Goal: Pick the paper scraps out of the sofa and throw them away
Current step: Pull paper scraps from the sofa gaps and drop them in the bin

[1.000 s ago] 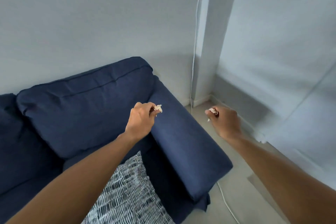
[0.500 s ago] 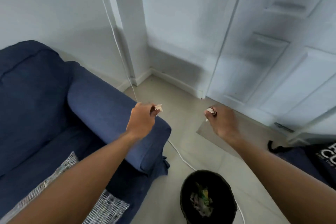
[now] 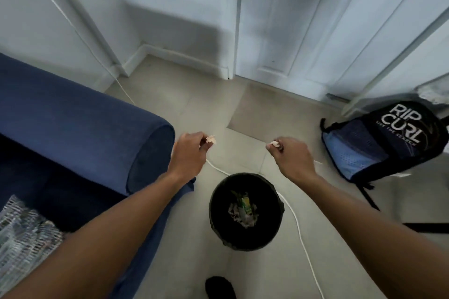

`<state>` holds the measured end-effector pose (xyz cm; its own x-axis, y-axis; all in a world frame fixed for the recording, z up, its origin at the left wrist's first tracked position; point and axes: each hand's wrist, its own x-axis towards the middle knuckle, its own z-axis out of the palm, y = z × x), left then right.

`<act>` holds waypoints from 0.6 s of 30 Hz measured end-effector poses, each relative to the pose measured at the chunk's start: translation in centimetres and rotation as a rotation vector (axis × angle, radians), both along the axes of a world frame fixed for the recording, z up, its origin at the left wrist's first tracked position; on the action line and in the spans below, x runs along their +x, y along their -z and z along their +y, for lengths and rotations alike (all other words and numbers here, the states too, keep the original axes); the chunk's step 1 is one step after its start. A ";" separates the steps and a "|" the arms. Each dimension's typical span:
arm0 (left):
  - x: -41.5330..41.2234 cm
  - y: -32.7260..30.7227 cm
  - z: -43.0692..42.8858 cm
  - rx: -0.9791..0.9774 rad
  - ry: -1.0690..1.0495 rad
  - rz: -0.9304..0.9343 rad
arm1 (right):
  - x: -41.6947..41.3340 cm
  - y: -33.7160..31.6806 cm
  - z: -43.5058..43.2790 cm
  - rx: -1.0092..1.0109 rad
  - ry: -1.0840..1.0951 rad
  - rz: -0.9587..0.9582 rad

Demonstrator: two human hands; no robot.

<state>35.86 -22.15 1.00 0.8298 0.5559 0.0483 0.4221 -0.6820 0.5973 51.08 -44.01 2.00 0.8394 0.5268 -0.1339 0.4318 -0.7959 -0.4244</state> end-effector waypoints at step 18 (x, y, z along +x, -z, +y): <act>-2.6 9.8 -4.4 -0.075 0.062 0.172 | -4.6 10.0 -4.5 -0.275 0.008 0.342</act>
<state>33.27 -26.53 -8.80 0.8552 0.5000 -0.1365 0.4806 -0.6664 0.5700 46.45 -48.55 -7.95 0.7262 0.4265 -0.5391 0.2966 -0.9019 -0.3140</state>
